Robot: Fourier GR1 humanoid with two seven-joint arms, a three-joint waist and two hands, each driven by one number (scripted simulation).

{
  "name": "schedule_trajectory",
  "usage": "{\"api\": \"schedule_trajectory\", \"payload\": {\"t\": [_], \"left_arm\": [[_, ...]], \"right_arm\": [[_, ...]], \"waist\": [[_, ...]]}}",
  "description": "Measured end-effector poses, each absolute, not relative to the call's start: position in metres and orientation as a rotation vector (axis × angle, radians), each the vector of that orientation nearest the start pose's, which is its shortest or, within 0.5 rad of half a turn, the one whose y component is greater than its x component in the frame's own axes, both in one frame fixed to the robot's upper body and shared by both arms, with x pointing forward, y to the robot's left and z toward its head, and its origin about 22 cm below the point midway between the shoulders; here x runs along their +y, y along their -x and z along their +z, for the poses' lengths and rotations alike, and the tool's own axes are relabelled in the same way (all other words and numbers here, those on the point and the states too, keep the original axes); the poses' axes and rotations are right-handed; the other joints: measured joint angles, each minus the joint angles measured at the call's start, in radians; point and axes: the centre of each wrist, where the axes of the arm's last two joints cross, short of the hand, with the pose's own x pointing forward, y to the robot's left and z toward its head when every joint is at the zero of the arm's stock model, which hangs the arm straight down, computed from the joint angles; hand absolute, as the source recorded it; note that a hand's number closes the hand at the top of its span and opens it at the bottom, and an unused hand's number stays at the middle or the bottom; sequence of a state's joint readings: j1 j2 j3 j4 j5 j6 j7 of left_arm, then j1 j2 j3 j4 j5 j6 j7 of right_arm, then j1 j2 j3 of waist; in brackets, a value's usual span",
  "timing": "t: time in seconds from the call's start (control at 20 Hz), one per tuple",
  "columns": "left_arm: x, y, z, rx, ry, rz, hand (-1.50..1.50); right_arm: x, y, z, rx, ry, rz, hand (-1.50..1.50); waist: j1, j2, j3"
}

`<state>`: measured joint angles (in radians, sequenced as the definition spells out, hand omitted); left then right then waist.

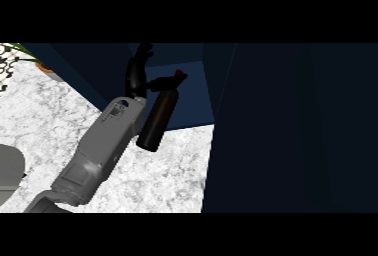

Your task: Pick up the wine, place it into the cabinet and close the cabinet

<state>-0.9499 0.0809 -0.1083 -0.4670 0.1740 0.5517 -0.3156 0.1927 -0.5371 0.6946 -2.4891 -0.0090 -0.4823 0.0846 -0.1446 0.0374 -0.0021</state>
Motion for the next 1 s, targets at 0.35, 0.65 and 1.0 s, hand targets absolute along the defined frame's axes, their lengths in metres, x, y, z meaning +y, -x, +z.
{"api": "schedule_trajectory", "payload": {"t": [0.35,0.65,1.0], "left_arm": [[0.133,-0.435,0.05,-1.753,-0.205,-0.016,1.5],[0.122,-0.439,0.058,-1.822,-0.008,0.028,1.5],[0.107,-0.443,0.068,-1.843,0.156,0.015,-1.5]], "right_arm": [[-0.18,-0.099,0.153,-1.982,-0.243,0.258,-1.5],[-0.185,-0.099,0.152,-1.98,-0.214,0.258,-1.5],[-0.189,-0.097,0.151,-1.961,-0.182,0.249,-1.5]], "waist": [[0.013,-0.001,-0.001],[0.032,-0.007,-0.001],[0.062,-0.02,0.001]]}}
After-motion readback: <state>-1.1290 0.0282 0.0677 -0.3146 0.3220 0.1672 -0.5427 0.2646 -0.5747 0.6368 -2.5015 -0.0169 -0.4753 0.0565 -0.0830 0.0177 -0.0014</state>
